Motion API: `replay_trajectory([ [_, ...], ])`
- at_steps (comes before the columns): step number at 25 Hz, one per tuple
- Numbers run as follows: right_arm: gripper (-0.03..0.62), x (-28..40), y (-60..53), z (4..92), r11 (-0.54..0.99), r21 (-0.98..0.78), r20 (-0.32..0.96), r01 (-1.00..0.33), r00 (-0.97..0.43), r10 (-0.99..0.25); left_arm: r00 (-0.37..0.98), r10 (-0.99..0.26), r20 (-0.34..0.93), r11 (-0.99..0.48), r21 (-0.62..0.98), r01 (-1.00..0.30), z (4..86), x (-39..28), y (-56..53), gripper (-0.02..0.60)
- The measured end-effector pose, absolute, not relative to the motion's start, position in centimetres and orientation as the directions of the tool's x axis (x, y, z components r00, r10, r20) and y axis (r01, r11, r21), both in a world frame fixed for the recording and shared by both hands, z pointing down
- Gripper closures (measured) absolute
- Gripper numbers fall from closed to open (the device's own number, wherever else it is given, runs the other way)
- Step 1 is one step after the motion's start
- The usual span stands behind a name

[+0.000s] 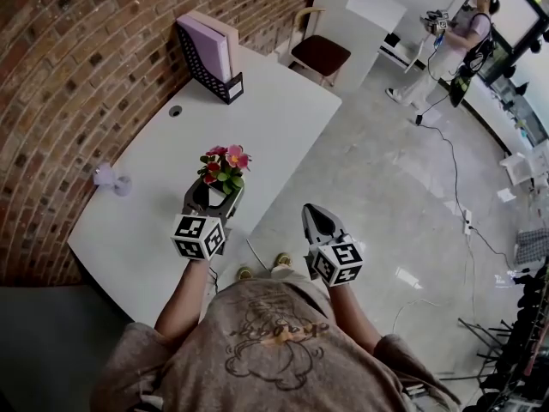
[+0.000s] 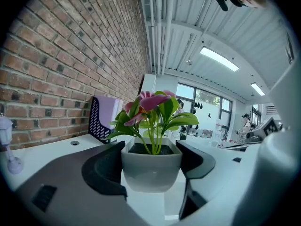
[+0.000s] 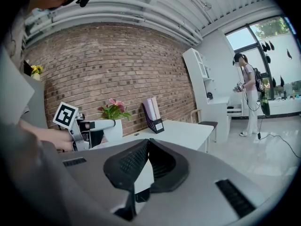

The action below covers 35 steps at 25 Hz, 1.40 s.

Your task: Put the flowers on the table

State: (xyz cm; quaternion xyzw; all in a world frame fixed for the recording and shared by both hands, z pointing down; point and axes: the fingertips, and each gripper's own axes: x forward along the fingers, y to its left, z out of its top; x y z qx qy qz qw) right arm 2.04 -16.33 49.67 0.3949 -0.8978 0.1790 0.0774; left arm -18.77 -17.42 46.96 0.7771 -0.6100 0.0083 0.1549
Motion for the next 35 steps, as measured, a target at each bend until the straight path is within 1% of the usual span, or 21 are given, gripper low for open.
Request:
replay_trajectory([
  [6,0.589,3.2,-17.0,50.0,0.588,-0.288,0.286,-0.756,-0.654,-0.700,0.247,-0.950,0.189,-0.210,0.198,-0.958,48.8,-18.4,-19.3,0.236],
  [14,0.589,5.0,-16.8,51.3,0.590,-0.251,0.308,-0.767,-0.641,-0.703,0.262,-0.942,0.208,-0.225,0.185,-0.957,52.4,-17.4,-21.6,0.236],
  [19,0.589,5.9,-16.9,51.0,0.563,-0.254,0.313,-0.786,-0.618,-0.721,0.269,-0.940,0.208,-0.238,0.162,-0.958,54.6,-16.8,-23.1,0.236],
  [35,0.589,10.4,-16.4,51.8,0.486,-0.220,0.362,-0.846,-0.534,-0.764,0.264,-0.909,0.322,-0.217,0.173,-0.961,62.4,-15.8,-26.0,0.236],
])
